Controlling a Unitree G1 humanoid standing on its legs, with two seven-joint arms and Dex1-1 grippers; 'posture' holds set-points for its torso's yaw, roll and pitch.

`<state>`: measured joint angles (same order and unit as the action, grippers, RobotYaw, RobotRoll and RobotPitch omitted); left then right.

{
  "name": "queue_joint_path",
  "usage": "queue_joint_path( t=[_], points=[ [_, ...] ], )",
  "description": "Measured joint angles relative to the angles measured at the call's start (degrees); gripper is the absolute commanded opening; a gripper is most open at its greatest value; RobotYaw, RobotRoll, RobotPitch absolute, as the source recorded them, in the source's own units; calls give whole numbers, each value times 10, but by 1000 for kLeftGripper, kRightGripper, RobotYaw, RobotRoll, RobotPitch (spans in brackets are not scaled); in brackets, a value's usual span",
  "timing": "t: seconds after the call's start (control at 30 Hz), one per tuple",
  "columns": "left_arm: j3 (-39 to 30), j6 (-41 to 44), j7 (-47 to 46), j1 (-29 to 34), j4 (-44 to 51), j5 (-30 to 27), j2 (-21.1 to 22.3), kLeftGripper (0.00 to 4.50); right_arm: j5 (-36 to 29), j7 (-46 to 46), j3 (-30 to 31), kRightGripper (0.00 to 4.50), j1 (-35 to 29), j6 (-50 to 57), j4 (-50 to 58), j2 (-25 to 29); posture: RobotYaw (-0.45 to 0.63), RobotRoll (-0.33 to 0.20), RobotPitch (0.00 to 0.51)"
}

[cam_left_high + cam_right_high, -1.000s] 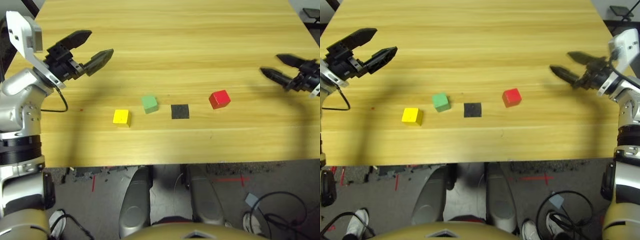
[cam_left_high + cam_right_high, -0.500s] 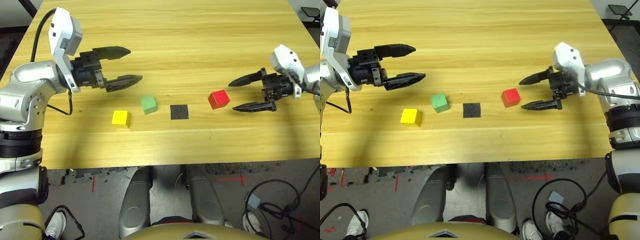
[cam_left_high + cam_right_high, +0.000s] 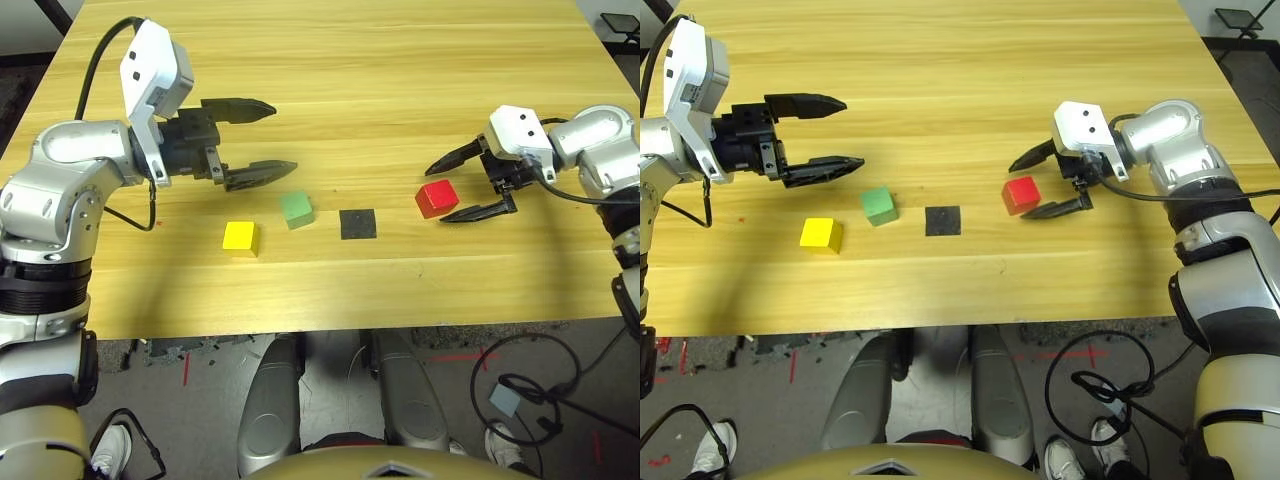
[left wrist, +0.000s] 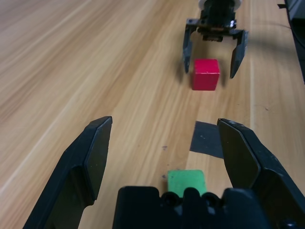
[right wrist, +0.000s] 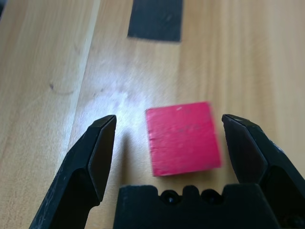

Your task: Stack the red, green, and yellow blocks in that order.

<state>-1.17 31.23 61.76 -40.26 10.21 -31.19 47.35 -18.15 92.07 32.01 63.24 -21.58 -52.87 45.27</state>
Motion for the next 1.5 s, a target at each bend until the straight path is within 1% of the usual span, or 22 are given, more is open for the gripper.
queue_joint_path(
  t=[0.13, 0.17, 0.23, 0.27, 0.3, 0.4, 0.43, 0.53, 0.63, 0.7, 0.83, 0.93, 1.03, 1.2, 1.5],
  points=[
    [0, 16, -9, 1, 13, 0, 0, 4491, 16, 0, -8, 4500, 9, -12, -29, -19, 264, -45, 279],
    [-1, 20, -11, 1, 18, -1, 0, 4499, 19, 0, -9, 4322, 12, -13, -35, -22, 266, -44, 281],
    [-1, 25, -13, 3, 21, -1, 0, 4500, 27, 0, -18, 3903, 17, -15, -43, -25, 269, -44, 282],
    [-2, 30, -16, 4, 23, -2, 0, 4500, 32, 0, -32, 3453, 19, -15, -52, -31, 273, -42, 283],
    [-2, 33, -18, 5, 25, -2, 0, 4500, 34, 0, -41, 3260, 19, -15, -57, -36, 274, -41, 283],
    [-2, 40, -20, 6, 32, -5, 1, 4500, 38, 0, -55, 2172, 20, -6, -59, -42, 279, -40, 283],
    [-2, 42, -21, 7, 33, -5, 2, 4500, 40, 0, -55, 2048, 22, -1, -58, -42, 282, -39, 282],
    [-2, 46, -21, 6, 35, -5, 3, 4500, 46, 0, -51, 2061, 25, 21, -51, -35, 285, -39, 279],
    [-2, 47, -17, 2, 34, -5, 9, 4500, 39, 0, -51, 2061, 24, 77, -2, -34, 290, -38, 276],
    [-1, 47, -13, -8, 33, -4, 10, 4500, 29, 0, -56, 2061, 16, 136, 66, -42, 292, -37, 275],
    [7, 47, -1, -23, 19, 1, 12, 4500, 28, -24, -76, 2061, -25, 254, 206, -81, 298, -39, 276],
    [19, 47, 8, -29, 9, 14, 12, 4500, 42, -55, -76, 2061, -46, 312, 268, -104, 308, -39, 279],
    [30, 47, 12, -33, 0, 20, 11, 4500, 57, -75, -76, 2061, -51, 335, 295, -119, 322, -44, 282],
    [36, 45, 13, -33, -2, 27, 1, 4500, 84, -93, -77, 2061, -51, 338, 299, -149, 335, -50, 285],
    [36, 44, 8, -33, -2, 36, -10, 4500, 107, -105, -78, 2061, -51, 339, 299, -169, 357, -48, 287]
  ],
)
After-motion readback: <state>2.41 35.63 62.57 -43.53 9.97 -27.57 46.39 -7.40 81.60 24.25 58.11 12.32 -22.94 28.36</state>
